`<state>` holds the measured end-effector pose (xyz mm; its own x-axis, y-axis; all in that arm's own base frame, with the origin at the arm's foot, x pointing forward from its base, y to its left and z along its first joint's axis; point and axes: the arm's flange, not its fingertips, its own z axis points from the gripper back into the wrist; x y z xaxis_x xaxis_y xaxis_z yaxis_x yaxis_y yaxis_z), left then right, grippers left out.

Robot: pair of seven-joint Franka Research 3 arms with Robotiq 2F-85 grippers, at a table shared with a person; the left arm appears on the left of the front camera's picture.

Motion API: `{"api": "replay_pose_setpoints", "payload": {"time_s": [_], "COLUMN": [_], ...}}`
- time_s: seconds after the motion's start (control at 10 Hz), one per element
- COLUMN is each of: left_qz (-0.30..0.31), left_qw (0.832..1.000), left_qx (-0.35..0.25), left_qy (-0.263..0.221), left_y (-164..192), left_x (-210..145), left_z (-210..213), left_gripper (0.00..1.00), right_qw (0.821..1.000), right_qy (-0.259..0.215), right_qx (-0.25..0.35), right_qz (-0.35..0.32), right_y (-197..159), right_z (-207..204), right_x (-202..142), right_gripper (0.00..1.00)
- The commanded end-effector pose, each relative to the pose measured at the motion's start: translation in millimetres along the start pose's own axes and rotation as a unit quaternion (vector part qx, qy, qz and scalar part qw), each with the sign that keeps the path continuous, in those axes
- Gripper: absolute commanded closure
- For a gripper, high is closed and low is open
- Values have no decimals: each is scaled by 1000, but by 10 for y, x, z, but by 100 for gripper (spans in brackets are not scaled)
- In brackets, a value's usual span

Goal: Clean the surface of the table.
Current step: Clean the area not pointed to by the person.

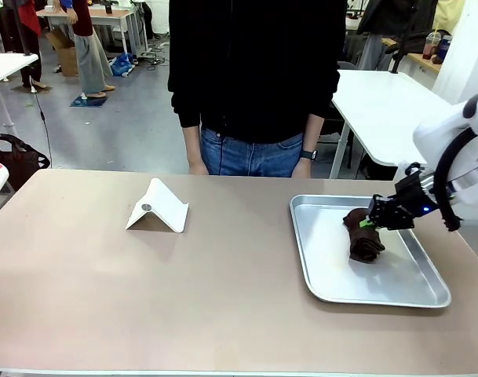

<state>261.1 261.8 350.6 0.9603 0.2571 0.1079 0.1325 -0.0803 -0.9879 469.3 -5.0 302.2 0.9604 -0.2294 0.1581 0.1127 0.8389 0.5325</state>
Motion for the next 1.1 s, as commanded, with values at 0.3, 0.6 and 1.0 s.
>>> {"api": "replay_pose_setpoints", "payload": {"time_s": [0.3,0.6,1.0], "left_qz": [6,6,6], "left_qw": [1000,1000,1000], "left_qx": [-5,-5,-5], "left_qy": [-6,-6,-6], "left_y": [-44,-44,-44], "left_x": [-6,-6,-6], "left_z": [-31,-31,-31], "left_gripper": [78,78,78], "right_qw": [977,917,838], "right_qy": [-32,-19,55], "right_qx": [208,387,530], "right_qz": [-28,-92,-121], "right_y": [-305,-442,-490], "right_z": [258,375,573], "right_x": [-76,-78,-206], "right_gripper": [89,89,89]}}
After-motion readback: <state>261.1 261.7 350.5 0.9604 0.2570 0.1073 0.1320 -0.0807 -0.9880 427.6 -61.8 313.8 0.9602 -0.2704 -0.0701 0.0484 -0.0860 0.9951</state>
